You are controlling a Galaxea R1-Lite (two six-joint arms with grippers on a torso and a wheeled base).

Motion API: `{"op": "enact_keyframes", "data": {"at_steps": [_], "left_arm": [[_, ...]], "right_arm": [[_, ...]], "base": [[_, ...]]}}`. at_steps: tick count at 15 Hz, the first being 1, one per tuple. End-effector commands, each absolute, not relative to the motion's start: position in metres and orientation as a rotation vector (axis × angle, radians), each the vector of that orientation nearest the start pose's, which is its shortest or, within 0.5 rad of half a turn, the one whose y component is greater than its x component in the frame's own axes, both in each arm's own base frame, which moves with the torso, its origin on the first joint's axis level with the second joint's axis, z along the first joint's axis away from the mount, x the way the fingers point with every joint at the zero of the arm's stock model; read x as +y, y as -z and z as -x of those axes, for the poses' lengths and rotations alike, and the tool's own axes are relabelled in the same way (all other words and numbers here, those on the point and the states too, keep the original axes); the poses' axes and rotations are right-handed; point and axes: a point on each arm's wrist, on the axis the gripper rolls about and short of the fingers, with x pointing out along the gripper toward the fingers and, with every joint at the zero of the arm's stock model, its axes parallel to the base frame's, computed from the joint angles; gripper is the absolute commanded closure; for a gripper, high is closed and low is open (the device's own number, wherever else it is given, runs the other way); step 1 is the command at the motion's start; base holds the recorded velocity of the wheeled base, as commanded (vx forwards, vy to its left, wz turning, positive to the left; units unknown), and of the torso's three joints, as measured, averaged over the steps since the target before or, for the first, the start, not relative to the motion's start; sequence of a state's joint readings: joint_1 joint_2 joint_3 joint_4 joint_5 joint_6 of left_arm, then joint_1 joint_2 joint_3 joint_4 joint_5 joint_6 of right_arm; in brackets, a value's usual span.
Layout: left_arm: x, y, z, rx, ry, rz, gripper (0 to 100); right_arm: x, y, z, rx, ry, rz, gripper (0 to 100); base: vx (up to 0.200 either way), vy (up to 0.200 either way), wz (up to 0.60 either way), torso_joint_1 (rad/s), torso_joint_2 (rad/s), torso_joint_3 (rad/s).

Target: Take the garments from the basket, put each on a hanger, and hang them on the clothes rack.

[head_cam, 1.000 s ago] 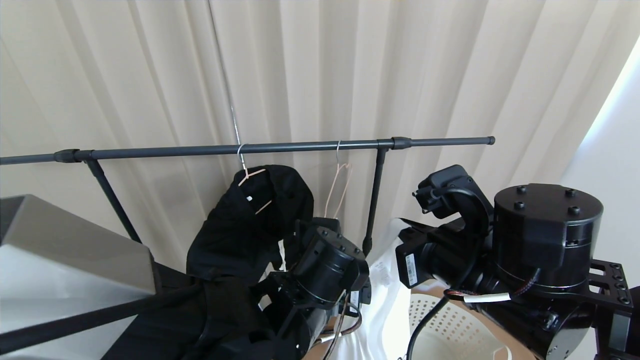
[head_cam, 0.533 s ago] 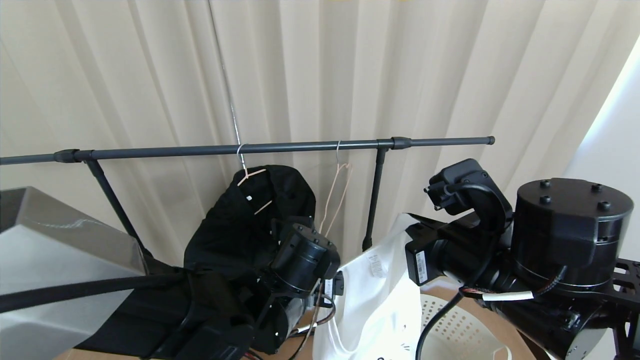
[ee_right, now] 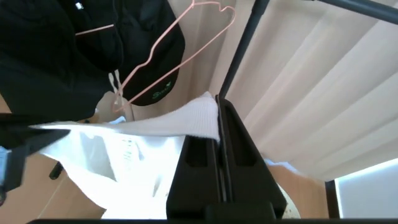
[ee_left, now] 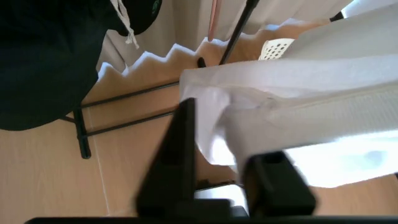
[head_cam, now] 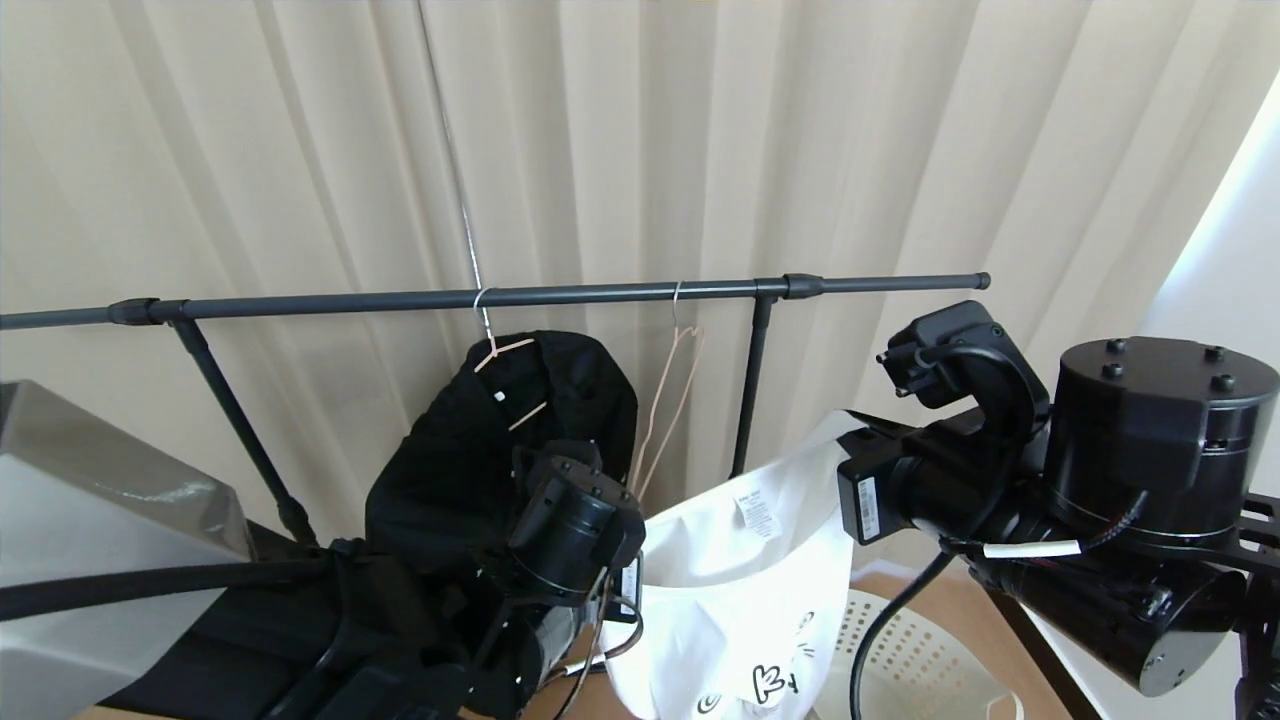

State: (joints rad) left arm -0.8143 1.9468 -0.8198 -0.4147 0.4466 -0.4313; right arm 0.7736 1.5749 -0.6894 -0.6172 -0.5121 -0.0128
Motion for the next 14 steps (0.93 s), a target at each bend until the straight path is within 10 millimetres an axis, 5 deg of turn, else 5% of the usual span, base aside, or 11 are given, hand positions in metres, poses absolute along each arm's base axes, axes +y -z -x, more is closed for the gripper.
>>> {"op": "enact_keyframes", "data": {"at_steps": [1,7,11,14], "left_arm": [[-0.227,-0.114,-0.22,0.58,0.254,0.021,100],[-0.202,-0.188,-0.197,0.357,0.341,-0.022,100],[-0.188,-0.202,-0.197,0.31,0.313,-0.04,100],[-0.18,-0.211,-0.197,0.278,0.282,-0.036,100]], "right_arm": [[0.17,-0.186,-0.206,0.215,-0.221,0.187,100],[0.156,-0.178,-0.214,0.24,-0.164,0.248,100],[0.174,-0.214,-0.227,0.115,-0.187,0.215,100],[0.178,-0.218,-0.234,0.074,-0.181,0.18,100]], "base": [[0.0,0.0,0.0,0.0,0.0,0.0],[0.0,0.0,0.0,0.0,0.0,0.0],[0.0,0.0,0.0,0.0,0.0,0.0],[0.0,0.0,0.0,0.0,0.0,0.0]]}}
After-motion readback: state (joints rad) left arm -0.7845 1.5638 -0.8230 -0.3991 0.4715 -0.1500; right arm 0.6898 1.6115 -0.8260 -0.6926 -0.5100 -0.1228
